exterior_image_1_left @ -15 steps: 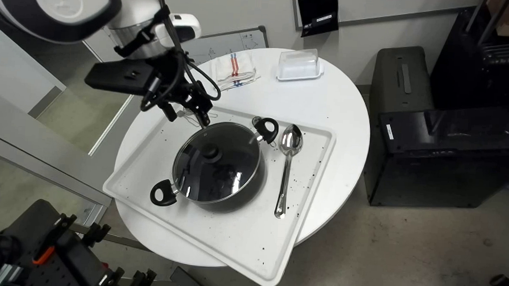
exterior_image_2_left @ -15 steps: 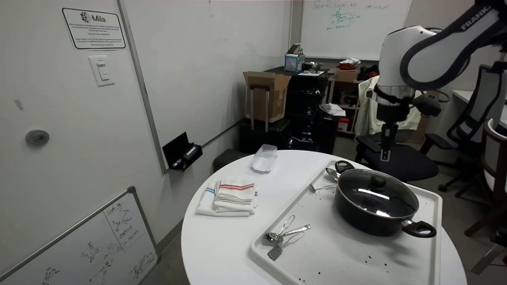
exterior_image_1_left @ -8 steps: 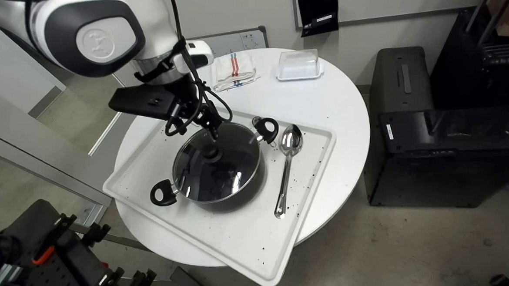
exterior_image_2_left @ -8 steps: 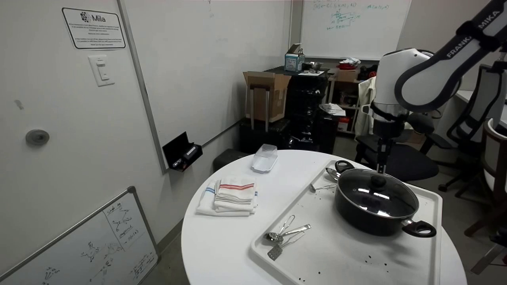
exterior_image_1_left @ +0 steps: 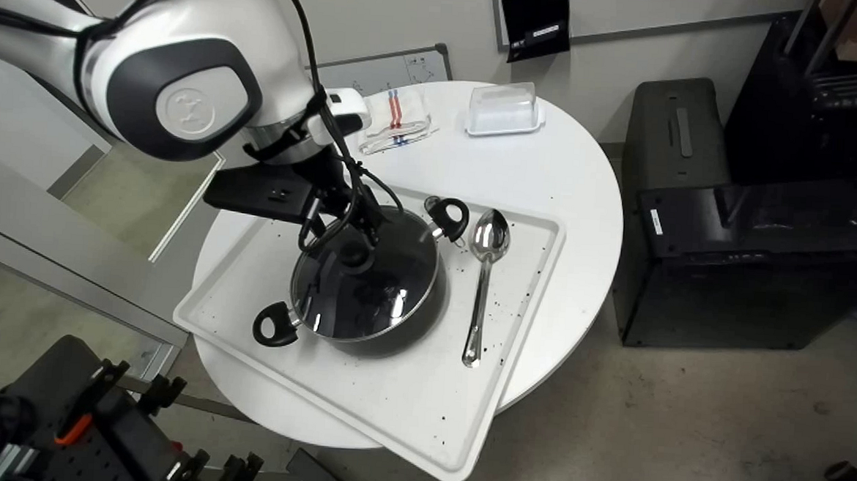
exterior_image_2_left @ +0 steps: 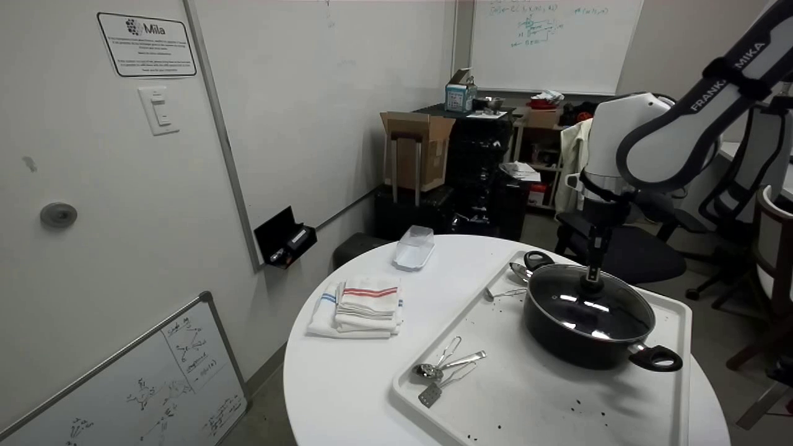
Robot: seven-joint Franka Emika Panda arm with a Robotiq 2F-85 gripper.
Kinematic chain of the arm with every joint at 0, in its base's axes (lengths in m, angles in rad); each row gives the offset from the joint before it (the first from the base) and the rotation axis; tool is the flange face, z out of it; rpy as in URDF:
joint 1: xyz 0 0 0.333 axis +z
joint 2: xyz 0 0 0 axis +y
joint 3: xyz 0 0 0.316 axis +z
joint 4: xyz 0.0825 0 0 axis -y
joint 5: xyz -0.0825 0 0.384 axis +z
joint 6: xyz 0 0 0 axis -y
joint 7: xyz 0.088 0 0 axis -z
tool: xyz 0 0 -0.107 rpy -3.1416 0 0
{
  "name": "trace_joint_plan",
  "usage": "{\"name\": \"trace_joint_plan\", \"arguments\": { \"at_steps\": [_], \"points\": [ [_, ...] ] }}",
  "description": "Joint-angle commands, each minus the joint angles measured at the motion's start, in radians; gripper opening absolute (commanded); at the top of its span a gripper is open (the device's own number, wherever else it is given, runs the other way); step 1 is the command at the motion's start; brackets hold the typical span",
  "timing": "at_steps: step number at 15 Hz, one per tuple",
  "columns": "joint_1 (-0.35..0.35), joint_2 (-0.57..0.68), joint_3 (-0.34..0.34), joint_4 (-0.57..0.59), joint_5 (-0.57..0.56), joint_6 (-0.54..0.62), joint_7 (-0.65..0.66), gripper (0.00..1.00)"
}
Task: Move the lid to the tray
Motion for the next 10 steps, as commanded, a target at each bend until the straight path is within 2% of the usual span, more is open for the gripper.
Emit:
{"name": "trace_joint_plan", "arguments": {
  "at_steps": [1, 8, 9, 10],
  "points": [
    [-0.025, 0.022, 0.018, -0.007, 0.001, 0.039, -0.038, 1.00],
    [-0.020, 0.048, 0.011, -0.013, -0.022, 0.071, -0.041, 1.00],
    [-0.020, 0.050, 0.011, -0.014, -0.024, 0.077, -0.042, 0.75],
    [-0.020, 0.050, 0.011, -0.015, -0.025, 0.082, -0.042, 0.74]
  ]
}}
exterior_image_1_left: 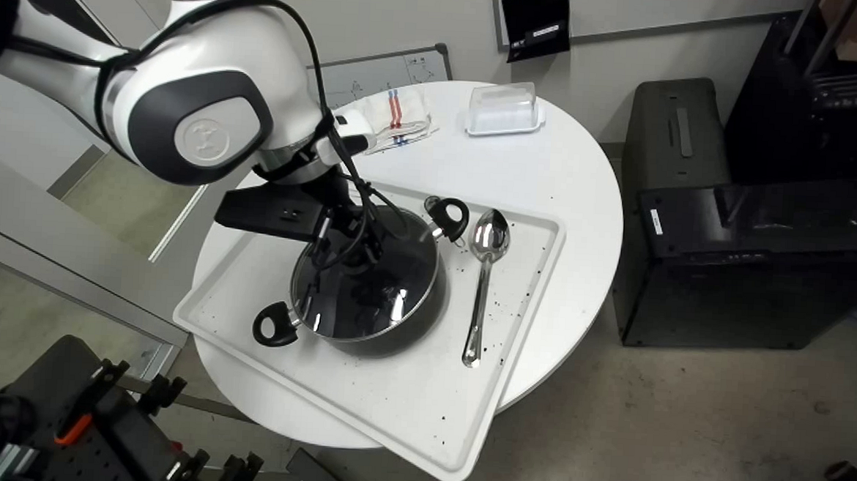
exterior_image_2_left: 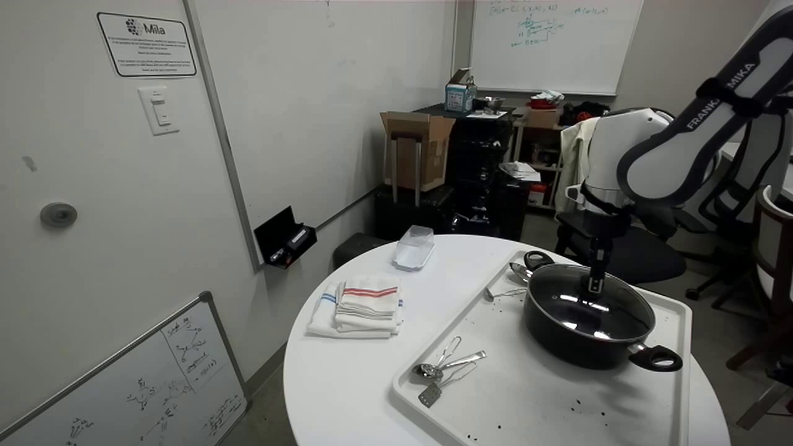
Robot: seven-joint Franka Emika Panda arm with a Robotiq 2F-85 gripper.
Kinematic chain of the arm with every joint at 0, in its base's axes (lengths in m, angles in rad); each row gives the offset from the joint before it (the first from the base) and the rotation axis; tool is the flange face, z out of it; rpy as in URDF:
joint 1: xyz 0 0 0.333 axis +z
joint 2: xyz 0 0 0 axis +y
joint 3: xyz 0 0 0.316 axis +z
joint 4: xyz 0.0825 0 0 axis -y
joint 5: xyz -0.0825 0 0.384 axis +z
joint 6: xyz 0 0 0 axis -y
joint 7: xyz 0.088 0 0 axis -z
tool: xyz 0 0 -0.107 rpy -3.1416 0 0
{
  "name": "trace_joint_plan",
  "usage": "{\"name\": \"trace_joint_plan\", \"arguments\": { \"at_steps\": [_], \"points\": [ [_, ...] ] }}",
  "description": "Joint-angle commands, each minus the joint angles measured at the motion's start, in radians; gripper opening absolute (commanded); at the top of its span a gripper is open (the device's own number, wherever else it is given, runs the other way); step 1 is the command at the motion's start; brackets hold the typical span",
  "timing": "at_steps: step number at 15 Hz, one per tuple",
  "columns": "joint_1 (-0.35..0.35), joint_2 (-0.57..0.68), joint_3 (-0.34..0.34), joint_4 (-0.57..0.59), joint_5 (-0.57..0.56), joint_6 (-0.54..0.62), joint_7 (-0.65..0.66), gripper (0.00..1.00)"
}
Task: Move the lid to the tray
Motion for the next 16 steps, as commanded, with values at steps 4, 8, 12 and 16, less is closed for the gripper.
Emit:
{"name": "trace_joint_plan", "arguments": {
  "at_steps": [4, 8, 12, 16],
  "points": [
    [-0.009, 0.005, 0.006, -0.014, -0.027, 0.065, -0.014, 0.45],
    [-0.011, 0.002, 0.008, -0.015, -0.027, 0.066, -0.014, 0.25],
    [-0.013, -0.015, 0.008, -0.019, -0.028, 0.056, -0.017, 0.25],
    [-0.024, -0.076, 0.027, -0.049, -0.020, 0.026, -0.044, 0.25]
  ]
}}
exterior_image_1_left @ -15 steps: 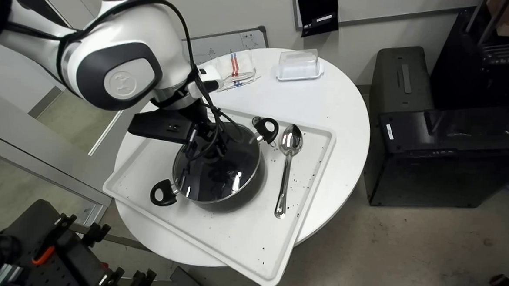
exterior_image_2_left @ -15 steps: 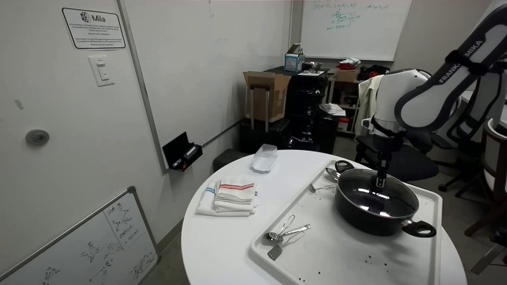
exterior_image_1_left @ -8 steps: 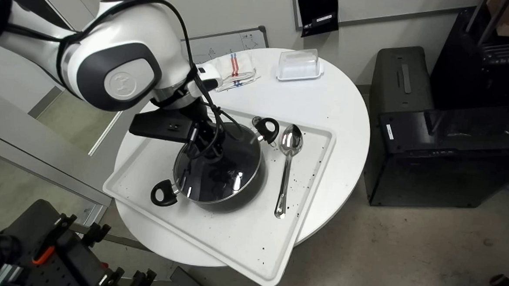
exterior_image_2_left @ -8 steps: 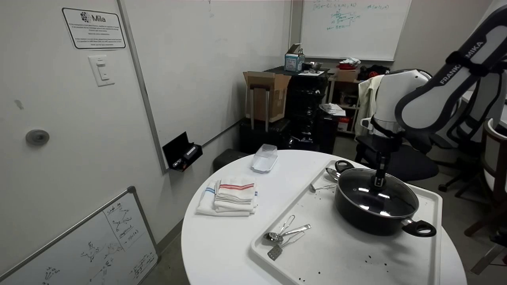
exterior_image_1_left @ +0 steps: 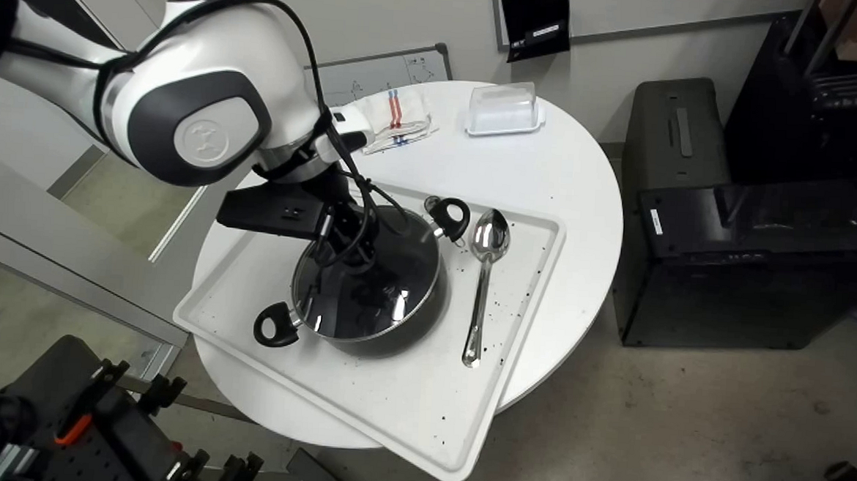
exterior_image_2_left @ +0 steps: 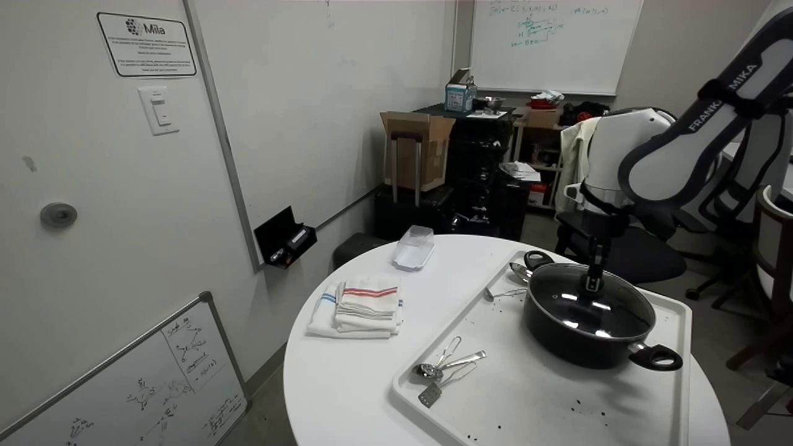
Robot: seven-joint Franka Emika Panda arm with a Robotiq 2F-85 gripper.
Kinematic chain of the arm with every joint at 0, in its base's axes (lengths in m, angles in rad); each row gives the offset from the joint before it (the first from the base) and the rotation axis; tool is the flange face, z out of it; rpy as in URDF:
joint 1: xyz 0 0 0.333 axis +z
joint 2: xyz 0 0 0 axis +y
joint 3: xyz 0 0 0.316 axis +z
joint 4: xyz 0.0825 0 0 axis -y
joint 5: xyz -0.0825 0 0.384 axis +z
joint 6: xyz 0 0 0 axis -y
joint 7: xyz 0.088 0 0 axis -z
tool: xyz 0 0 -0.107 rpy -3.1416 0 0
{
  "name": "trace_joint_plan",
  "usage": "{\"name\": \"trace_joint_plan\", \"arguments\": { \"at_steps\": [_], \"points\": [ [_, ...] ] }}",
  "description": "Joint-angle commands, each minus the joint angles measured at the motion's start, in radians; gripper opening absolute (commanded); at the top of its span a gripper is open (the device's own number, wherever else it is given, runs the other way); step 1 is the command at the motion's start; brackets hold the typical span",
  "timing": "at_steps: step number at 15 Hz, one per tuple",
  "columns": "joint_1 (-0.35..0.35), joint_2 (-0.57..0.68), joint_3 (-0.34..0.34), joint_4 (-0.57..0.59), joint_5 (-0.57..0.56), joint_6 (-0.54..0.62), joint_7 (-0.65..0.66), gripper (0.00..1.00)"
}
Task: Move the lid to the tray
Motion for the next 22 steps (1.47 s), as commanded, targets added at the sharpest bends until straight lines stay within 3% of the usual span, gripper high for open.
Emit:
{"name": "trace_joint_plan", "arguments": {
  "at_steps": [1, 5, 12, 22],
  "points": [
    [-0.019, -0.103, 0.025, -0.060, -0.012, -0.014, -0.049, 0.25],
    [-0.029, -0.184, 0.062, -0.098, 0.004, -0.040, -0.119, 0.25],
    [0.031, -0.222, 0.115, -0.089, -0.010, -0.130, -0.172, 0.25],
    [0.256, -0.154, 0.171, -0.039, -0.179, -0.158, -0.117, 0.25]
  ]
}}
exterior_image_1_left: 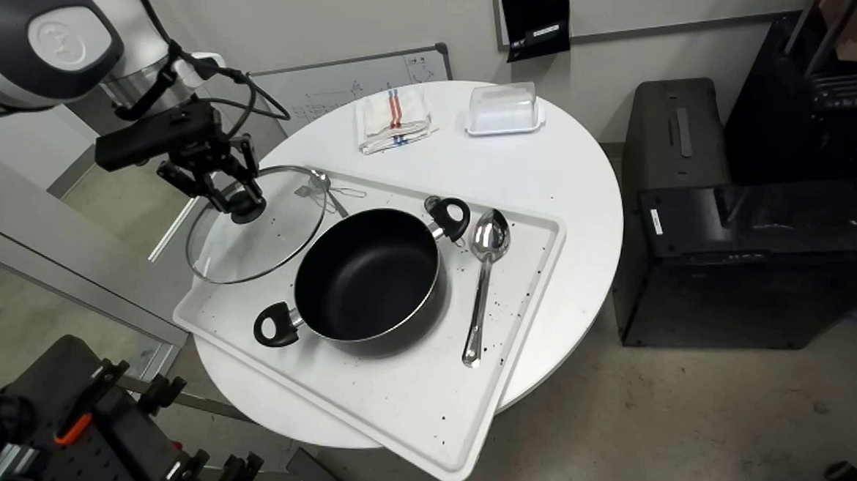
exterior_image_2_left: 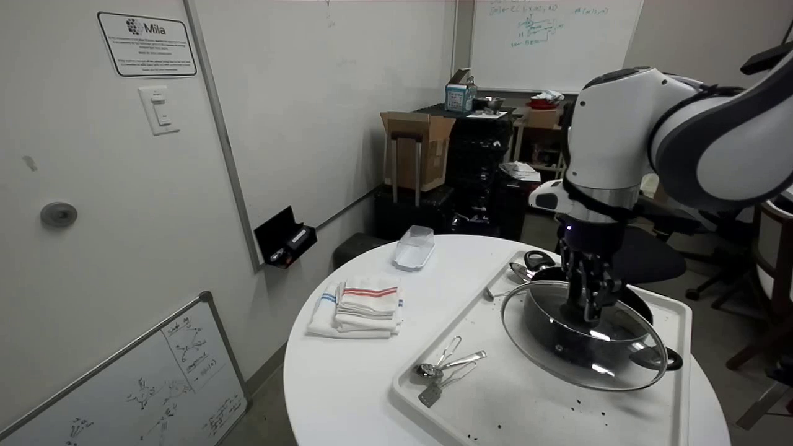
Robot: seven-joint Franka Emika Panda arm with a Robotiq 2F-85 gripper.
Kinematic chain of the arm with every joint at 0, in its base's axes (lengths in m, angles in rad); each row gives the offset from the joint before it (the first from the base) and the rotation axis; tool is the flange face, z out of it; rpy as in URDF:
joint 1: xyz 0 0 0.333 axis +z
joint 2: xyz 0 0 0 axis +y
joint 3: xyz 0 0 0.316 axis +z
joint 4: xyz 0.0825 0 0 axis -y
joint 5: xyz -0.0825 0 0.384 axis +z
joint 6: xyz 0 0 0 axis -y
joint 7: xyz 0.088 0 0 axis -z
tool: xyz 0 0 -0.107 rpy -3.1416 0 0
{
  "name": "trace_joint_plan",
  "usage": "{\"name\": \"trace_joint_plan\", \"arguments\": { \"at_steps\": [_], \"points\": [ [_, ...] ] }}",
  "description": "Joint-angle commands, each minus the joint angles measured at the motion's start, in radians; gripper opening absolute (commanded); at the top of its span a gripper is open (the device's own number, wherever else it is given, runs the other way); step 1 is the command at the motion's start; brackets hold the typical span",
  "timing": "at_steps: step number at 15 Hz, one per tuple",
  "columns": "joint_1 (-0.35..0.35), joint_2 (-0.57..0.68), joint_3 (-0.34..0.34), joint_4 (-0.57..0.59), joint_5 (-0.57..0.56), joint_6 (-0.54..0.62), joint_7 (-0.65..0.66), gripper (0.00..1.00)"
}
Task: Move the lid to the tray
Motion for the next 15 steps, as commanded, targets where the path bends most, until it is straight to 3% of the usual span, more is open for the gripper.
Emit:
{"name": "trace_joint_plan", "arguments": {
  "at_steps": [1, 6, 15],
  "points": [
    [0.074, 0.037, 0.000, 0.045, -0.090, -0.016, 0.039, 0.25],
    [0.133, 0.144, -0.009, 0.106, -0.173, 0.045, 0.060, 0.25],
    [0.143, 0.335, -0.056, 0.182, -0.216, 0.235, 0.058, 0.25]
  ]
}}
